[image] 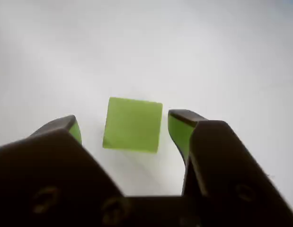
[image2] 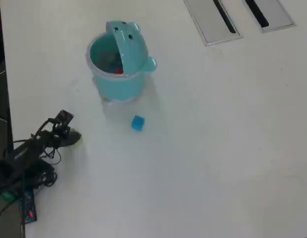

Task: Grasp RGB lego blocks and put them in the bin one by one.

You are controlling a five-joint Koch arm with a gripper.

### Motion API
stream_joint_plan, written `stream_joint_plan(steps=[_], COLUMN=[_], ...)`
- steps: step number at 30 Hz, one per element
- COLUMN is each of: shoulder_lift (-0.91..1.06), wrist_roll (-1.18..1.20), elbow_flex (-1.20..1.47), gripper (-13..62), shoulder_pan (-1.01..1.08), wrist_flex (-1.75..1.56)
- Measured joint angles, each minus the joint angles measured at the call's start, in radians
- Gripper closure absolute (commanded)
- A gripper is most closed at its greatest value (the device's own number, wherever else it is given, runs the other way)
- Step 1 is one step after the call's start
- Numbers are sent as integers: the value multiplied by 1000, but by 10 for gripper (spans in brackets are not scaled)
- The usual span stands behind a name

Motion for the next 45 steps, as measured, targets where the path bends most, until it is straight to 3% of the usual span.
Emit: stream_joint_plan(steps=[37, 45], shoulder_lift=[-63, -75], wrist_roll=[-23, -25], elbow_flex=[114, 117], gripper=[191, 305], shoulder_pan=[6, 8], wrist_flex=[-204, -233])
